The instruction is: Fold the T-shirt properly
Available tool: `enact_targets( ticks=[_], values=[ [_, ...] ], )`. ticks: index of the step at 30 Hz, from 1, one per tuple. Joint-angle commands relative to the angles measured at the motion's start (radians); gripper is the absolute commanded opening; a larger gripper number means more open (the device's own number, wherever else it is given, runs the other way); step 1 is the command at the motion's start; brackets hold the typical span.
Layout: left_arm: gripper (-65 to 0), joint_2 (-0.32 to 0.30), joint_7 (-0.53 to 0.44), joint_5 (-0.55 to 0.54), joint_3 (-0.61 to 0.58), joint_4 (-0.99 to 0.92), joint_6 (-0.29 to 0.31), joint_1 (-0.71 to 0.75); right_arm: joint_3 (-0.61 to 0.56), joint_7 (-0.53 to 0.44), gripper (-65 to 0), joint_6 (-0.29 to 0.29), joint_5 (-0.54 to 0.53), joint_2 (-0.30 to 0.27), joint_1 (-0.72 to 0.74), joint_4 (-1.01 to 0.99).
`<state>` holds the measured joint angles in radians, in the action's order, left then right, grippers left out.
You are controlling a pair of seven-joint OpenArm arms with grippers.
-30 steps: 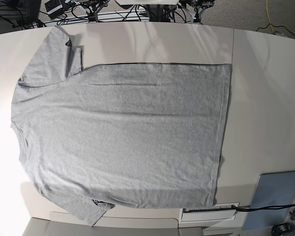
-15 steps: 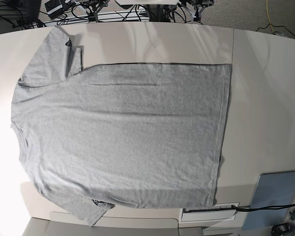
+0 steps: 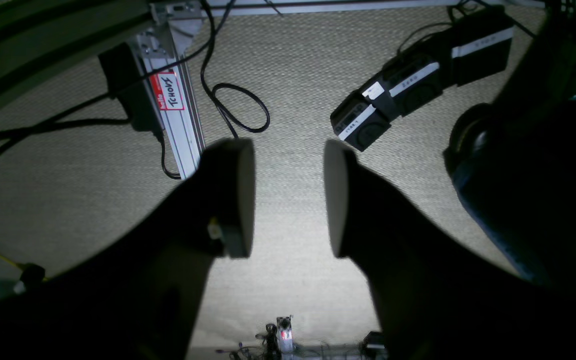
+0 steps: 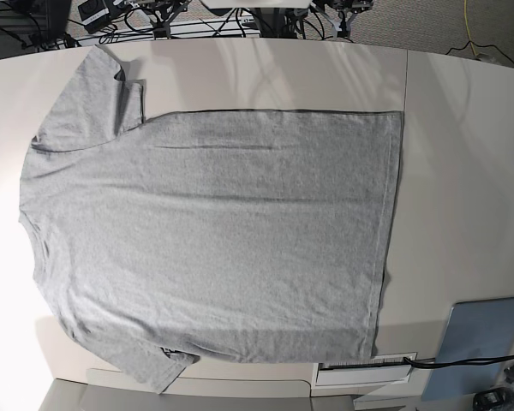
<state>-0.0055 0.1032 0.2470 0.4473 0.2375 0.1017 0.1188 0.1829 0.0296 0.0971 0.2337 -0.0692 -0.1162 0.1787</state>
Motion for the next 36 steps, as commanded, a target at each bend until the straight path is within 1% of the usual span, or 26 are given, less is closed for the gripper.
enact_targets(
  ticks=[1, 4, 7, 9, 12, 15, 17, 19, 20, 22, 26, 28, 30, 32, 36],
  values=[
    [-36.0, -0.001, -0.005, 0.005, 0.0, 0.002, 0.004, 0.008, 0.0, 0.005, -41.8, 0.0, -0.008, -0.009, -0.006, 0.003],
    [-36.0, -0.001, -0.017, 0.005, 0.0, 0.016, 0.004, 0.032, 0.0, 0.002, -41.8, 0.0, -0.008, -0.011, -0.027, 0.005],
    [-36.0, -0.001, -0.018, 0.005, 0.0, 0.062, 0.014, 0.074, 0.0, -0.03, -41.8, 0.005, -0.007, -0.021, -0.057, 0.005],
    [-36.0, -0.002, -0.018, 0.005, 0.0, 0.108, 0.06, 0.111, -0.001, -0.058, -41.8, 0.024, -0.003, -0.031, -0.086, 0.015],
    [-36.0, -0.005, -0.018, 0.004, 0.0, 0.193, 0.138, 0.176, -0.001, -0.06, -41.8, 0.041, -0.001, -0.044, -0.158, 0.083],
    [-36.0, -0.011, -0.014, 0.003, 0.0, 0.282, 0.175, 0.242, -0.001, -0.056, -41.8, 0.057, -0.001, -0.053, -0.255, 0.201],
    [-36.0, -0.014, 0.001, 0.0, 0.0, 0.348, 0.193, 0.288, -0.001, -0.048, -41.8, 0.091, -0.002, -0.061, -0.326, 0.296],
    [-36.0, -0.015, 0.028, -0.019, 0.0, 0.424, 0.215, 0.338, -0.001, -0.013, -41.8, 0.128, -0.009, -0.071, -0.396, 0.404],
    [-36.0, -0.015, 0.046, -0.035, 0.0, 0.465, 0.229, 0.365, -0.001, 0.01, -41.8, 0.149, -0.023, -0.077, -0.431, 0.461],
    [-36.0, -0.018, 0.072, -0.078, 0.0, 0.555, 0.27, 0.422, -0.001, 0.062, -41.8, 0.197, -0.083, -0.094, -0.504, 0.583],
    [-36.0, -0.043, 0.091, -0.153, 0.0, 0.758, 0.348, 0.557, -0.001, 0.136, -41.8, 0.327, -0.215, -0.154, -0.669, 0.846],
    [-36.1, -0.064, 0.092, -0.179, 0.0, 0.872, 0.372, 0.628, -0.001, 0.145, -41.8, 0.366, -0.264, -0.195, -0.76, 0.983],
    [-36.1, -0.087, 0.092, -0.184, 0.0, 0.996, 0.37, 0.698, 0.0, 0.148, -41.8, 0.378, -0.291, -0.24, -0.85, 1.12],
    [-36.1, -0.116, 0.091, -0.189, 0.0, 1.124, 0.372, 0.768, 0.0, 0.151, -41.8, 0.378, -0.298, -0.286, -0.939, 1.254],
    [-36.1, -0.194, 0.09, -0.188, 0.0, 1.39, 0.369, 0.904, 0.013, 0.162, -41.8, 0.375, -0.297, -0.368, -1.096, 1.506]
  ],
)
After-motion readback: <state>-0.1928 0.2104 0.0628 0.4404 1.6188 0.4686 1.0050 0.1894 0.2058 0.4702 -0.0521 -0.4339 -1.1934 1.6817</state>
